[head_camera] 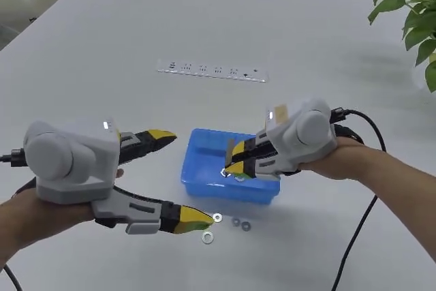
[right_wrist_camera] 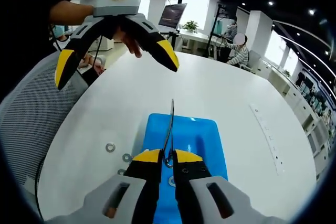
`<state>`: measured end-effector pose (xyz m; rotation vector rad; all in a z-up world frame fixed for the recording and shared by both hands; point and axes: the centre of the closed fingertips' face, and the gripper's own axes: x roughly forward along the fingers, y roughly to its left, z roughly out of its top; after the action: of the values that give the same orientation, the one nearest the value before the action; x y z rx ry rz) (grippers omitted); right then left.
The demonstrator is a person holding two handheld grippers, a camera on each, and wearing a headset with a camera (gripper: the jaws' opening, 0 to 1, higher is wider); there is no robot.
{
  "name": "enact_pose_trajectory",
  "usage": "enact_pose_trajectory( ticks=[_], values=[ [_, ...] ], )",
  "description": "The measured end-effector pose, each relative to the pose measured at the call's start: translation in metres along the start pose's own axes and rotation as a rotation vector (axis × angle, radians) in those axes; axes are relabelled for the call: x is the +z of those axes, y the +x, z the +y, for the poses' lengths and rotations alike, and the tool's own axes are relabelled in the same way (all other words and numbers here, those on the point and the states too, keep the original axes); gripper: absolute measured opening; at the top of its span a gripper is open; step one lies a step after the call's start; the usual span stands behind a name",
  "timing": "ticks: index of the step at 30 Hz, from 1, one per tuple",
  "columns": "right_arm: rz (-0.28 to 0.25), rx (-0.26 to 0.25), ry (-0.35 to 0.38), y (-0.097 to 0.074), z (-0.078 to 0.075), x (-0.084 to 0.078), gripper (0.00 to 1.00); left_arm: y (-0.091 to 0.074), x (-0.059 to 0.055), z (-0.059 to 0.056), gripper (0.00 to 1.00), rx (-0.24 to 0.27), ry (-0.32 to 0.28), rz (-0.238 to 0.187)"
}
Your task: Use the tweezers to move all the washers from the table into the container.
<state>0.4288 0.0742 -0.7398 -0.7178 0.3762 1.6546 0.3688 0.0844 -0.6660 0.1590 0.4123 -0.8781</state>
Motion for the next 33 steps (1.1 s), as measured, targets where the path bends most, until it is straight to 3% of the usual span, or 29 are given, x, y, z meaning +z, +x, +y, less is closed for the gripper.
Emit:
enact_pose_trajectory(
  ticks=[10, 20, 27, 33],
  values=[
    [0.01, 0.017, 0.027, 0.008, -0.001, -0.01, 0.09, 0.006, 0.002, 0.005, 0.89, -0.016, 0.006, 0.001],
    [0.014, 0.029, 0.034, 0.014, -0.001, -0.015, 0.09, 0.016, 0.005, 0.01, 0.76, -0.04, 0.023, 0.004],
    [0.008, 0.033, 0.043, 0.015, -0.001, -0.016, 0.09, 0.025, 0.008, 0.018, 0.62, -0.036, 0.056, 0.001],
    [0.006, 0.034, 0.041, 0.015, 0.0, -0.016, 0.09, 0.035, 0.01, 0.024, 0.45, -0.037, 0.076, 0.005]
  ],
)
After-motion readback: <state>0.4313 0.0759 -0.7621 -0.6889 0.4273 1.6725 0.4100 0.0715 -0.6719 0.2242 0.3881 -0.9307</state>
